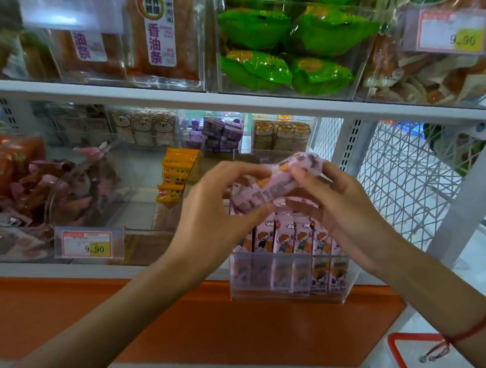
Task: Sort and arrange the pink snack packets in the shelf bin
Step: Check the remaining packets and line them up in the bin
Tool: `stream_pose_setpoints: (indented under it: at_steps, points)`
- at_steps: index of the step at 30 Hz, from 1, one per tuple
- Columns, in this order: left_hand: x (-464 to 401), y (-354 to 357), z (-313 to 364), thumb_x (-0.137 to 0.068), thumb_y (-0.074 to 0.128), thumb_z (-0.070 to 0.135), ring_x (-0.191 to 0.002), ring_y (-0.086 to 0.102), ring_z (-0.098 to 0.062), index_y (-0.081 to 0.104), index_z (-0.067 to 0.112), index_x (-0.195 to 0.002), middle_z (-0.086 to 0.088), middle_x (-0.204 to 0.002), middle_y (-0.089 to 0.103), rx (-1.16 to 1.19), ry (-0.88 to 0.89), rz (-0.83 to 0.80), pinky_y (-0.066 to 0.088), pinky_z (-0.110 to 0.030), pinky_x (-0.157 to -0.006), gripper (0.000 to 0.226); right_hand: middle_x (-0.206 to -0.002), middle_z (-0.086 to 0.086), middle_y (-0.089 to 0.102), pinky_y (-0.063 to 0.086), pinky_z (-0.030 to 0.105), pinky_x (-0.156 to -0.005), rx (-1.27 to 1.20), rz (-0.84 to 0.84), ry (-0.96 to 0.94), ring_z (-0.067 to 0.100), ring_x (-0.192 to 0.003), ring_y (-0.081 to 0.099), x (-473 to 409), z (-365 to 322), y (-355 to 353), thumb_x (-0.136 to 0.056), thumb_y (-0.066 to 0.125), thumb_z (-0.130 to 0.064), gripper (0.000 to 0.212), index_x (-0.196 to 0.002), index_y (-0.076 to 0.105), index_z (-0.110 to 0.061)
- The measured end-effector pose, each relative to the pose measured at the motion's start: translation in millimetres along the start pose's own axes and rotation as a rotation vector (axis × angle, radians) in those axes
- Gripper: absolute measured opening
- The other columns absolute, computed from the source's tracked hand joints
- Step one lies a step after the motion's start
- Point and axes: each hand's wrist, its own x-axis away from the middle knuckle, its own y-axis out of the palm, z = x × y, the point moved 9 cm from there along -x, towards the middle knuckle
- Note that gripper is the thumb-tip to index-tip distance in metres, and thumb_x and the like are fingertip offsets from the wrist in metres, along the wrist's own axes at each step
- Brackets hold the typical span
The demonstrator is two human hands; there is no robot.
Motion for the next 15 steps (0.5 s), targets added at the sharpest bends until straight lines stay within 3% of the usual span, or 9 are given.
stream_pose_setpoints:
  at_steps: [3, 5, 7, 9, 11, 13, 15]
  points:
    - [3, 13, -10, -0.077, 0.064, 0.048, -0.099, 0.059, 0.008, 0.052, 0.036, -0.122, 0.022, -0.111, 0.057, 0.120, -0.112, -0.093, 0.050, -0.009, -0.074, 0.048, -0.097, 0.001, 0.072, 0.052, 0.028, -0.083, 0.031, 0.015, -0.012, 0.014, -0.098, 0.067, -2, 1, -3, -0.073, 0.065, -0.041, 0.042, -0.107, 0.064, -0.017]
    - [5, 21, -21, -0.082, 0.056, 0.051, -0.088, 0.062, 0.007, 0.052, 0.034, -0.126, 0.023, -0.102, 0.063, 0.195, -0.214, -0.157, 0.051, -0.011, -0.067, 0.048, -0.098, -0.003, 0.072, 0.049, 0.033, -0.090, 0.063, 0.037, 0.004, 0.011, -0.099, 0.066, -4, 4, -6, -0.067, 0.065, -0.048, 0.057, -0.116, 0.059, -0.018]
    - [4, 26, -22, -0.086, 0.053, 0.050, -0.071, 0.061, 0.001, 0.060, 0.030, -0.116, 0.019, -0.085, 0.065, 0.162, -0.210, -0.190, 0.046, -0.012, -0.058, 0.036, -0.104, -0.005, 0.071, 0.050, 0.033, -0.091, 0.075, 0.043, 0.016, 0.009, -0.103, 0.065, -5, 7, -7, -0.065, 0.064, -0.052, 0.066, -0.124, 0.054, -0.023]
    - [5, 26, -25, -0.087, 0.056, 0.045, -0.071, 0.062, -0.011, 0.063, 0.032, -0.104, 0.012, -0.082, 0.066, 0.200, -0.246, -0.154, 0.049, -0.017, -0.059, 0.023, -0.111, -0.008, 0.068, 0.049, 0.035, -0.094, 0.094, 0.013, 0.014, 0.006, -0.106, 0.063, -5, 8, -5, -0.065, 0.065, -0.052, 0.067, -0.127, 0.052, -0.028]
    - [10, 24, -37, -0.083, 0.063, 0.043, -0.080, 0.066, -0.009, 0.061, 0.036, -0.100, 0.014, -0.086, 0.068, 0.352, -0.384, -0.059, 0.056, -0.023, -0.070, 0.019, -0.122, -0.013, 0.060, 0.047, 0.037, -0.095, 0.167, -0.040, 0.033, 0.005, -0.111, 0.059, -4, 10, 1, -0.061, 0.071, -0.047, 0.078, -0.133, 0.043, -0.034]
    - [15, 24, -48, -0.077, 0.069, 0.042, -0.085, 0.068, -0.005, 0.061, 0.035, -0.102, 0.015, -0.088, 0.071, 0.554, -0.523, 0.041, 0.056, -0.026, -0.075, 0.027, -0.125, -0.015, 0.054, 0.052, 0.029, -0.086, 0.283, -0.086, 0.076, 0.002, -0.106, 0.060, -1, 19, 10, -0.057, 0.076, -0.042, 0.091, -0.137, 0.033, -0.038]
    - [18, 24, -49, -0.068, 0.070, 0.044, -0.087, 0.069, -0.003, 0.063, 0.032, -0.105, 0.012, -0.091, 0.072, 0.658, -0.573, 0.099, 0.053, -0.022, -0.074, 0.039, -0.116, -0.011, 0.059, 0.055, 0.021, -0.075, 0.323, -0.086, 0.066, -0.001, -0.094, 0.065, 2, 25, 19, -0.055, 0.077, -0.042, 0.085, -0.130, 0.040, -0.031]
